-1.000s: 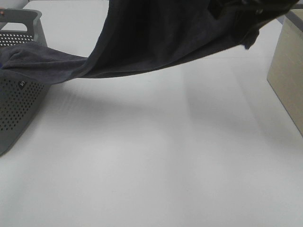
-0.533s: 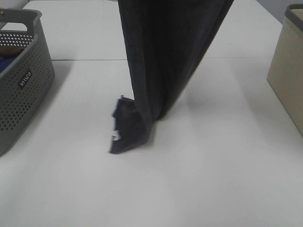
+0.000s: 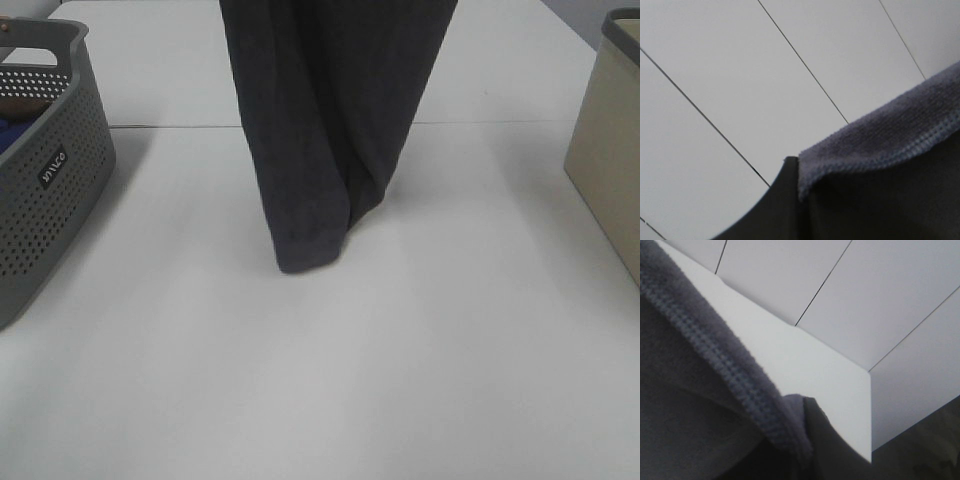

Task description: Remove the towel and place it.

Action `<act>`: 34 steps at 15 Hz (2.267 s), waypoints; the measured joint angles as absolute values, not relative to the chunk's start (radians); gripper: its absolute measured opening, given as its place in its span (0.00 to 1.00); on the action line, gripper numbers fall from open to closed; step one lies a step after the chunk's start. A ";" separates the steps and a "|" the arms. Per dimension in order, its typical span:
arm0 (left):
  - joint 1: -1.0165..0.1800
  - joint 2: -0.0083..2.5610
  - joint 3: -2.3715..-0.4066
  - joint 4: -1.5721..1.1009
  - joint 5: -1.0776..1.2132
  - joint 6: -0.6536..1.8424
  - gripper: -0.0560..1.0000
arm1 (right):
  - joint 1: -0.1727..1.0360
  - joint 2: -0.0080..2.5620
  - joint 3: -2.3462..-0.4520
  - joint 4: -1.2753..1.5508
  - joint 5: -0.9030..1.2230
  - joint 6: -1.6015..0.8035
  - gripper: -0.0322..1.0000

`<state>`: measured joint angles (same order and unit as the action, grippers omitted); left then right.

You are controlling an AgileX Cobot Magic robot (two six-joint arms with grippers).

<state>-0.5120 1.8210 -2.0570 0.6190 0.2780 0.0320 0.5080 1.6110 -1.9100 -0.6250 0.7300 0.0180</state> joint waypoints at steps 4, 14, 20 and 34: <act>-0.440 1.860 -2.058 0.619 0.031 0.032 0.05 | 0.508 1.657 -1.910 -0.888 0.523 0.213 0.04; -0.298 2.099 -2.230 0.590 -0.261 0.032 0.05 | 0.411 1.914 -2.138 -1.169 0.234 0.572 0.04; -0.248 2.353 -2.562 0.576 -0.269 0.049 0.05 | 0.333 2.091 -2.321 -1.119 0.034 0.631 0.04; -0.224 2.382 -2.600 0.599 -0.211 0.089 0.05 | 0.332 2.143 -2.328 -1.018 0.051 0.632 0.04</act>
